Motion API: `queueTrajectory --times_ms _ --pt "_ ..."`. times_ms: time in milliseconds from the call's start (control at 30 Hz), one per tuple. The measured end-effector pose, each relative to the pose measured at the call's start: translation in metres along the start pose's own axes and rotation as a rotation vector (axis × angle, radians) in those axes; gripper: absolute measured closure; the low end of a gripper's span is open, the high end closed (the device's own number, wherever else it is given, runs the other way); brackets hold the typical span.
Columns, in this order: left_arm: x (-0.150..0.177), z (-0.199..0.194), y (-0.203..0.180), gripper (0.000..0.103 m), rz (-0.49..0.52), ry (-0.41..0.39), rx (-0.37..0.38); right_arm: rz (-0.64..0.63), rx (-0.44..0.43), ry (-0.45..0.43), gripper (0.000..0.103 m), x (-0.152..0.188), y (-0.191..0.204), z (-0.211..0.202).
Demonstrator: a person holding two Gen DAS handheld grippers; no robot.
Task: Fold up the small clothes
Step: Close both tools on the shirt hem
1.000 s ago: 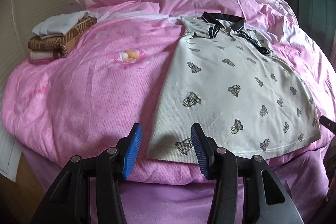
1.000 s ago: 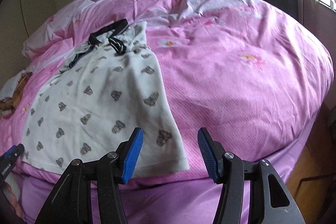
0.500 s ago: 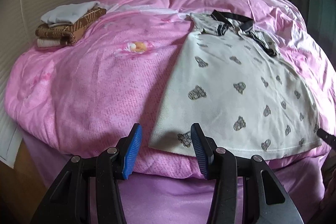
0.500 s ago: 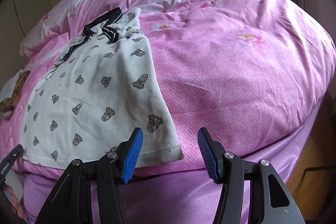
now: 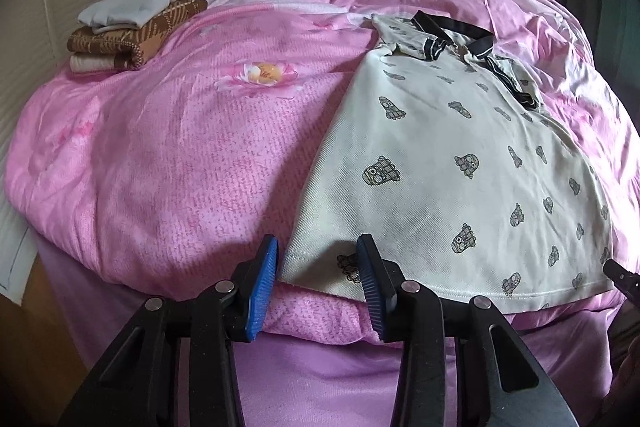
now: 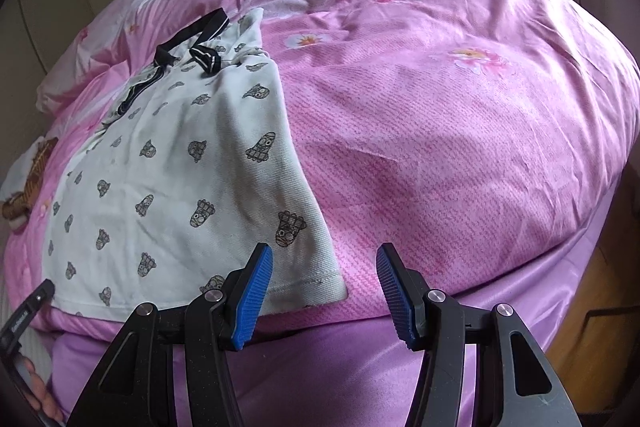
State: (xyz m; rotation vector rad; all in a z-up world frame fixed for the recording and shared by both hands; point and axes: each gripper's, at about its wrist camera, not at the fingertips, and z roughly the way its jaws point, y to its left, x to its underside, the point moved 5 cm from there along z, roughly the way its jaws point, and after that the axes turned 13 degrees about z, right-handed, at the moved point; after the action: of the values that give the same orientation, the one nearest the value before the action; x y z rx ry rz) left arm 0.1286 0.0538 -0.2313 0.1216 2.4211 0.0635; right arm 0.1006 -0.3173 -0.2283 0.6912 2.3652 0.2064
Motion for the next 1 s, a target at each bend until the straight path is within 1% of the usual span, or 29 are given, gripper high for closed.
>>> queueTrajectory --times_ms 100,233,367,433,533,667,700,767,900,1000 --pt "0.000 0.001 -0.002 0.071 0.005 0.003 0.014 -0.001 -0.002 0.007 0.048 0.000 -0.001 0.002" --pt "0.000 0.001 -0.004 0.074 0.007 0.004 0.014 0.037 -0.010 0.039 0.048 0.000 -0.008 0.008" --pt "0.002 0.002 -0.005 0.081 -0.003 0.005 0.023 0.049 -0.018 0.052 0.048 0.002 -0.008 0.009" --pt "0.003 0.002 -0.003 0.084 -0.009 0.006 0.024 0.046 -0.022 0.052 0.052 0.003 -0.007 0.008" --pt "0.003 0.002 -0.003 0.085 -0.013 0.009 0.025 0.041 -0.028 0.061 0.058 0.004 -0.006 0.008" --pt "0.004 0.001 -0.003 0.086 -0.008 0.009 0.019 0.053 -0.044 0.073 0.061 0.005 -0.006 0.009" --pt "0.004 0.001 -0.003 0.087 -0.007 0.009 0.018 0.057 -0.045 0.077 0.063 0.005 -0.007 0.009" --pt "0.004 0.001 -0.004 0.089 -0.007 0.008 0.016 0.065 -0.046 0.084 0.070 0.005 -0.008 0.011" --pt "0.004 0.000 -0.004 0.095 -0.009 0.008 0.021 0.058 -0.049 0.081 0.091 0.006 -0.008 0.010" --pt "0.004 -0.003 -0.004 0.096 -0.007 0.001 0.019 0.057 -0.050 0.071 0.093 0.006 -0.008 0.007"
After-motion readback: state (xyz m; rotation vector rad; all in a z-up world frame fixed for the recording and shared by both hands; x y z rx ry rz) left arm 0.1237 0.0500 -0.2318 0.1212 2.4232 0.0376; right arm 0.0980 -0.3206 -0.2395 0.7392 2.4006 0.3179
